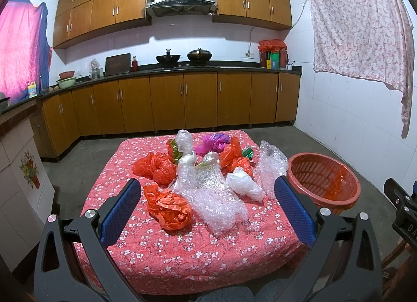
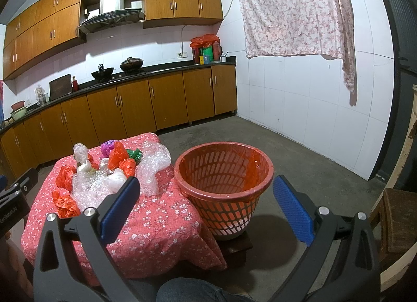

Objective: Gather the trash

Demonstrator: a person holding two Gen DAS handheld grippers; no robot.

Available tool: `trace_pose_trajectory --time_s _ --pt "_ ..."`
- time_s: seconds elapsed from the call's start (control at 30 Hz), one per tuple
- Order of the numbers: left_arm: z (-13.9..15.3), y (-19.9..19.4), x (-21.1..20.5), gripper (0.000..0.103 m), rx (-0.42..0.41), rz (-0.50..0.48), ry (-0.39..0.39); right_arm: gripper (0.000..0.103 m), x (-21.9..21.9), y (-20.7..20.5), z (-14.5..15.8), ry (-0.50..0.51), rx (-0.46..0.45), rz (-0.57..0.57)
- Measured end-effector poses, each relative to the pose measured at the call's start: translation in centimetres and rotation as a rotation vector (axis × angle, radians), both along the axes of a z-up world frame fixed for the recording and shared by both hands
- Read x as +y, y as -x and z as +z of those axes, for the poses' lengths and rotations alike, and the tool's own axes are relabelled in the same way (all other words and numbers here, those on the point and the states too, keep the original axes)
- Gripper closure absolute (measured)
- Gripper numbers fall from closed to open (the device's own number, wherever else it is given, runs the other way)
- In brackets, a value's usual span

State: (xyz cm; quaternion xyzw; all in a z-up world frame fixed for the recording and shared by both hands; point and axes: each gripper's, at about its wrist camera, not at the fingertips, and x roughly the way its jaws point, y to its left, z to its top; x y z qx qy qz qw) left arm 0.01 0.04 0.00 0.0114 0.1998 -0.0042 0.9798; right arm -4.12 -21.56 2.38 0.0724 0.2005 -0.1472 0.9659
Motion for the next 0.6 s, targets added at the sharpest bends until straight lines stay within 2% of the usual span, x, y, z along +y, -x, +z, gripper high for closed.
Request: trace_pose_trajectory --time_s 0.6 --pt "0.00 0.00 0.00 0.002 0.000 0.000 0.000 0.004 -0.05 0.05 0.04 -0.003 0.001 -0.002"
